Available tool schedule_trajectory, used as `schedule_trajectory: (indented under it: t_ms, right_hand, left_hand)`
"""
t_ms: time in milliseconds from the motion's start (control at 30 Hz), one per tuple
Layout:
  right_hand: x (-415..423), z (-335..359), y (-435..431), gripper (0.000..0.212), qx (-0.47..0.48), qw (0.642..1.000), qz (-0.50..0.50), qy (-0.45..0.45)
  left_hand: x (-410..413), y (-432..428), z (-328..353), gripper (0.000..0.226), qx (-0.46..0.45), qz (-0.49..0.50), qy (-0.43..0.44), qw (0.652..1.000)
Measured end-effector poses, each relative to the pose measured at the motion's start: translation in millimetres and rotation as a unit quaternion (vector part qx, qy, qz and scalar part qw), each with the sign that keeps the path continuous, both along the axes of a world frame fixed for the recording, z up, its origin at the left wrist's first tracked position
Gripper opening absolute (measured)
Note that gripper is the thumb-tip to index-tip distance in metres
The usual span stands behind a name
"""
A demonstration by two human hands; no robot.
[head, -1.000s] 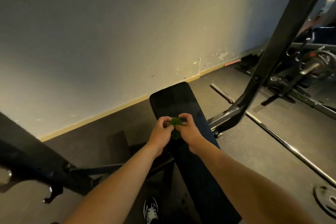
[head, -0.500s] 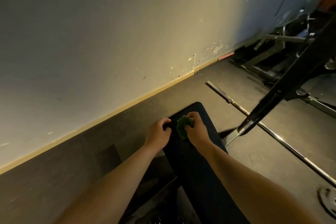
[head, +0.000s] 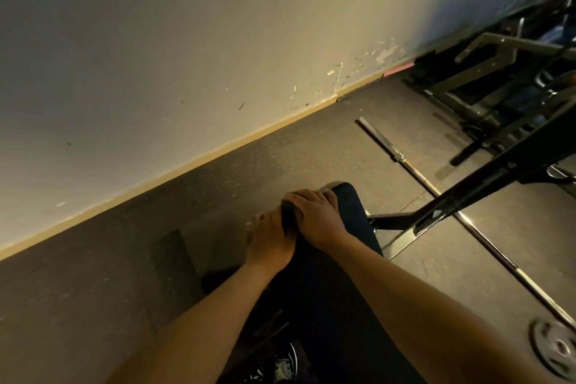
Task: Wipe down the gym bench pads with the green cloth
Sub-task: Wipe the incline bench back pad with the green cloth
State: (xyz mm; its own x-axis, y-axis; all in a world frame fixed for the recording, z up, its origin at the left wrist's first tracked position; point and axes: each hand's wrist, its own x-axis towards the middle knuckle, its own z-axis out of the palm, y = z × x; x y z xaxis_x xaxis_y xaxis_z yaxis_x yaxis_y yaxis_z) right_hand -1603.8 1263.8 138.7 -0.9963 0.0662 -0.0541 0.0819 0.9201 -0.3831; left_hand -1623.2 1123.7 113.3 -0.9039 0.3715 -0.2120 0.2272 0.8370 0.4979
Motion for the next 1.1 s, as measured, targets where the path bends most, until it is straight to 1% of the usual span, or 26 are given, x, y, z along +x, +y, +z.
schedule_trajectory:
  t_ms: [33,133,233,300,367,433,567,633,700,767,833,900,1000,1033,1100]
  right_hand:
    - [-3.0,1.1,9.9,0.037,0.008,1.0,0.0,0.004]
    - [-15.1,8.3,46.0,0.037,0.013,0.999,-0.042,-0.015]
    - [-23.2,10.7,74.3,0.036,-0.01,0.994,-0.103,-0.029]
    - [-25.3,7.8,73.8,0.034,-0.023,0.989,-0.144,-0.01]
    - [-26.6,4.3,56.9,0.031,-0.017,0.985,-0.168,0.023]
    - [-26.5,2.6,31.5,0.029,-0.014,0.988,-0.149,0.04]
    - [-19.9,0.0,-13.6,0.03,-0.054,0.998,-0.032,0.026]
    - [-16.1,-0.6,-7.6,0.031,-0.057,0.998,0.008,0.02]
    - [-15.9,0.0,12.8,0.03,-0.05,0.998,0.025,0.017]
    - [-21.2,4.3,36.4,0.028,-0.045,0.999,0.003,0.011]
    - [-30.6,8.8,56.6,0.028,-0.035,0.998,-0.04,-0.014]
    - [-38.9,8.2,69.0,0.029,-0.02,0.995,-0.095,-0.023]
    - [-42.6,5.3,70.4,0.031,-0.007,0.982,-0.191,-0.01]
    - [-42.6,5.3,65.6,0.031,0.002,0.979,-0.204,-0.005]
    - [-43.5,5.3,49.9,0.027,0.014,0.981,-0.191,0.002]
  left_hand:
    - [3.0,-1.1,-1.1,0.047,-0.014,-0.008,0.008,1.0]
    - [4.2,-5.0,-6.3,0.056,-0.032,-0.031,-0.021,0.999]
    - [2.1,-6.7,-7.7,0.058,-0.023,-0.043,-0.003,0.999]
    - [1.8,-6.2,-8.4,0.059,-0.029,-0.043,0.007,0.999]
    - [2.1,-5.9,-9.3,0.059,-0.039,-0.038,0.011,0.998]
    - [3.2,-5.5,-9.4,0.057,-0.049,-0.034,0.026,0.998]
    - [2.6,-4.1,-7.0,0.052,-0.079,-0.036,0.033,0.996]
    - [3.9,-5.1,-6.1,0.054,-0.091,-0.045,0.04,0.994]
    - [3.4,-6.4,-5.7,0.054,-0.07,-0.04,0.032,0.996]
    - [1.8,-7.4,-5.5,0.054,-0.06,-0.04,0.018,0.997]
    - [0.2,-7.1,-3.6,0.055,-0.061,-0.049,0.008,0.997]
    - [-1.1,-7.2,-1.1,0.055,-0.065,-0.055,-0.001,0.996]
    - [-2.0,-8.1,0.0,0.055,-0.066,-0.059,-0.008,0.996]
    - [-2.2,-7.8,0.0,0.055,-0.065,-0.061,-0.009,0.996]
    - [-2.1,-7.4,-1.2,0.055,-0.069,-0.06,-0.012,0.996]
